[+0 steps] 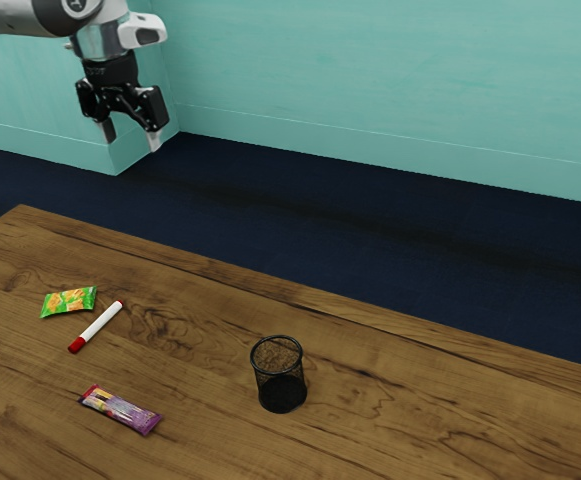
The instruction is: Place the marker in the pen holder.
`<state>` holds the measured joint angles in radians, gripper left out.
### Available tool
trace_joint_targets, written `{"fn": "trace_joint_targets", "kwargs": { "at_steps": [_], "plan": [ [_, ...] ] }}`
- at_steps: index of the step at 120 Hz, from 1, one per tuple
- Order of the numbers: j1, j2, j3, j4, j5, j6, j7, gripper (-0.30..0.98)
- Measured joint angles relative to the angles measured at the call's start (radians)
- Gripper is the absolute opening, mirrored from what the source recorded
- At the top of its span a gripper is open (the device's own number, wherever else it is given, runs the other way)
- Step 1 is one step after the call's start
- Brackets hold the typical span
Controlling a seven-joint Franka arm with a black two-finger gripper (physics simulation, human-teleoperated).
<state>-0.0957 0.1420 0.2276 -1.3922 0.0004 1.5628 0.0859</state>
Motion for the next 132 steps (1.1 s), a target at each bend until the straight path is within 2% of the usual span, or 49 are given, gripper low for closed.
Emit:
{"fn": "trace_joint_targets", "kwargs": {
  "at_steps": [37, 53, 77, 96, 109, 121, 132],
  "plan": [
    [-0.001, 0.026, 0.0, 0.049, 0.007, 0.016, 0.046, 0.66],
    [0.051, 0.059, 0.003, 0.007, 0.012, 0.036, 0.06, 0.66],
    [0.083, 0.055, 0.042, -0.285, 0.034, 0.158, 0.078, 0.66],
    [0.152, 0.013, 0.047, -0.551, 0.037, 0.363, 0.089, 0.66],
    [0.163, 0.014, 0.046, -0.67, 0.037, 0.516, 0.095, 0.66],
    [0.178, -0.04, 0.05, -0.803, 0.042, 0.637, 0.1, 0.66],
    [0.198, -0.044, 0.051, -0.85, 0.052, 0.72, 0.103, 0.66]
  ]
}}
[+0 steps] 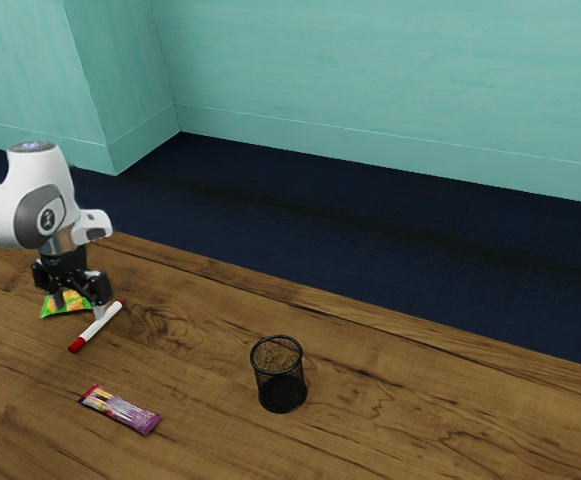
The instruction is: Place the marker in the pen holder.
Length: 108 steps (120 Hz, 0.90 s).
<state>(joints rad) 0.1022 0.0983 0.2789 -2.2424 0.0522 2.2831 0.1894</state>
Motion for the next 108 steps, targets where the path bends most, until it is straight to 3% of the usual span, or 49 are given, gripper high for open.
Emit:
{"fn": "trace_joint_targets", "kwargs": {
  "at_steps": [23, 65, 93, 108],
  "plan": [
    [0.016, 0.049, 0.0, -0.003, 0.061, 0.112, 0.006, 0.66],
    [0.016, 0.133, 0.005, 0.019, 0.074, 0.162, 0.011, 0.66],
    [0.023, 0.203, 0.005, 0.049, 0.063, 0.174, 0.022, 0.66],
    [0.025, 0.218, 0.005, 0.05, -0.021, 0.179, 0.044, 0.66]
  ]
}}
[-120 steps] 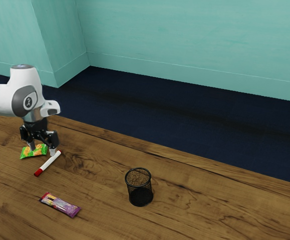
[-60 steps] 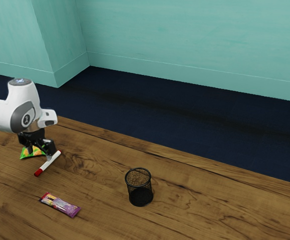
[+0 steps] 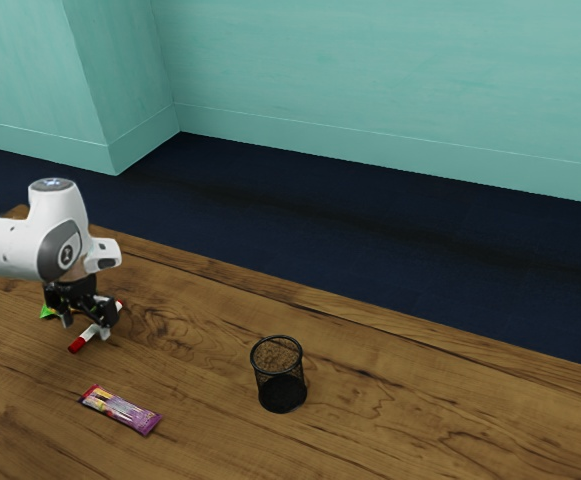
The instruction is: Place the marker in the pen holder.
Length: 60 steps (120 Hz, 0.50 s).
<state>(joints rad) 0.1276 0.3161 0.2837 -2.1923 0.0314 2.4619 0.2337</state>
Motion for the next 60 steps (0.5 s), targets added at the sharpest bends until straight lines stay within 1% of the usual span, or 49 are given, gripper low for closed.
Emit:
{"fn": "trace_joint_targets", "kwargs": {
  "at_steps": [9, 31, 41, 60],
  "plan": [
    [0.003, 0.007, 0.0, -0.001, -0.038, 0.008, 0.016, 0.66],
    [0.006, 0.004, 0.0, -0.011, -0.103, 0.022, 0.046, 0.63],
    [0.006, 0.002, 0.0, -0.012, -0.114, 0.026, 0.057, 0.56],
    [0.004, -0.007, 0.0, -0.015, -0.118, 0.029, 0.076, 0.39]
  ]
}}
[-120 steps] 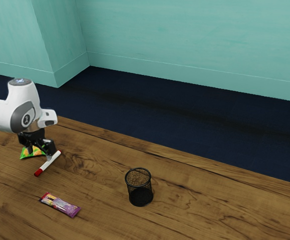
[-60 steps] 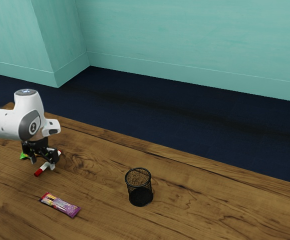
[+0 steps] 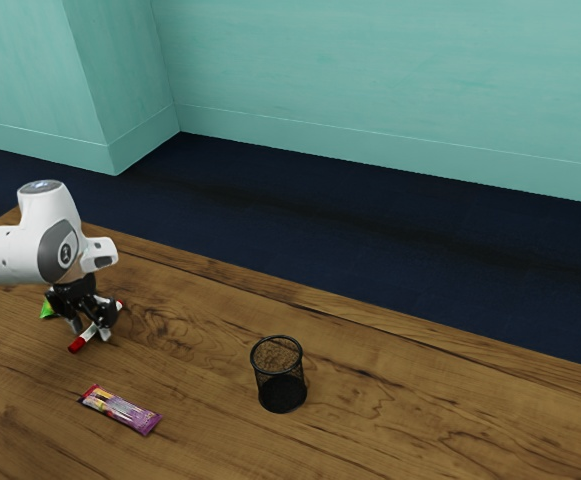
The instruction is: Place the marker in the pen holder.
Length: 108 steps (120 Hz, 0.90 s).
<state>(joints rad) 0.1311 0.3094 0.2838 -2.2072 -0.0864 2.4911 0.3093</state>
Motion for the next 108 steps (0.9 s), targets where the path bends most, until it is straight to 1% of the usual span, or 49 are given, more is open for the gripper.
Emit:
{"fn": "trace_joint_targets", "kwargs": {
  "at_steps": [24, 57, 77, 87, 108],
  "plan": [
    [-0.002, -0.007, 0.0, -0.005, 0.004, 0.003, 0.017, 0.21],
    [-0.001, -0.003, 0.0, -0.006, 0.006, 0.005, 0.032, 0.02],
    [-0.001, -0.003, 0.001, -0.007, 0.019, 0.014, 0.026, -0.08],
    [-0.004, -0.003, 0.001, -0.007, 0.025, 0.019, 0.018, -0.1],
    [-0.018, -0.018, 0.001, -0.006, 0.032, 0.025, 0.003, -0.1]
  ]
}}
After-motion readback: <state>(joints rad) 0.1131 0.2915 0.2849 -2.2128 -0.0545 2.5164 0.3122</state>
